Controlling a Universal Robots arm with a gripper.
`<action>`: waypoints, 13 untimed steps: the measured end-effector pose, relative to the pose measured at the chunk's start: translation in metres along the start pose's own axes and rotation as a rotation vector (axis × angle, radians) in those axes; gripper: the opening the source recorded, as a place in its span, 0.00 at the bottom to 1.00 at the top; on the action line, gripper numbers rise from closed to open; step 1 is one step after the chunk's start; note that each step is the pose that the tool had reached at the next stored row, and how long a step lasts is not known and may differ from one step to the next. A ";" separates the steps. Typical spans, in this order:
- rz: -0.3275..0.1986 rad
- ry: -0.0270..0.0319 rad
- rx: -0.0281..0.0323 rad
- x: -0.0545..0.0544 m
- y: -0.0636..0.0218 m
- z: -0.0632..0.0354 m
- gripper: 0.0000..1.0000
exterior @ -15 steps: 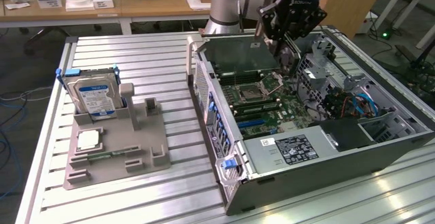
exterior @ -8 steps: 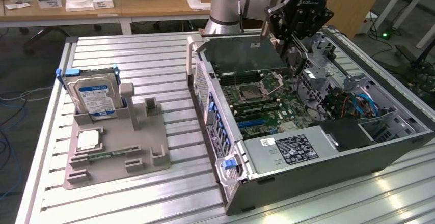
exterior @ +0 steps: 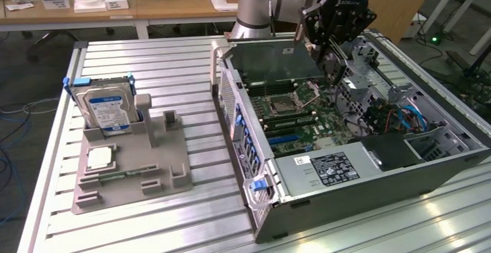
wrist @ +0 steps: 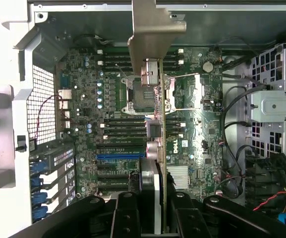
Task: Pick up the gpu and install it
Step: 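Insert the gpu into the slot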
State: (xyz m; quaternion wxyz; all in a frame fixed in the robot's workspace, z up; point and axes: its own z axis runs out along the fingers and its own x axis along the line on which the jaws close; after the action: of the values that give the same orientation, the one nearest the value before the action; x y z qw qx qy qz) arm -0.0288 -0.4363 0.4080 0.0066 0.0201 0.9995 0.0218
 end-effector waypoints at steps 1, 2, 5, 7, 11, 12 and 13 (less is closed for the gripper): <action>0.000 0.0000 0.0000 0.000 0.0000 0.0000 0.28; 0.000 0.0000 0.0000 0.000 0.0000 0.0000 0.28; 0.000 0.0000 0.0000 0.000 0.0000 0.0000 0.28; 0.000 0.0000 0.0000 0.000 0.0000 0.0000 0.28; -0.007 0.0002 -0.0001 0.000 0.0000 0.0000 0.28; -0.019 0.0008 -0.0002 0.000 0.0000 0.0000 0.28; -0.035 0.0015 -0.0004 0.000 0.0000 0.0000 0.28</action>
State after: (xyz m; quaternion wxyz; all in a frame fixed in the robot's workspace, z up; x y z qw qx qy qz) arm -0.0288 -0.4363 0.4080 0.0063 0.0025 0.9997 0.0219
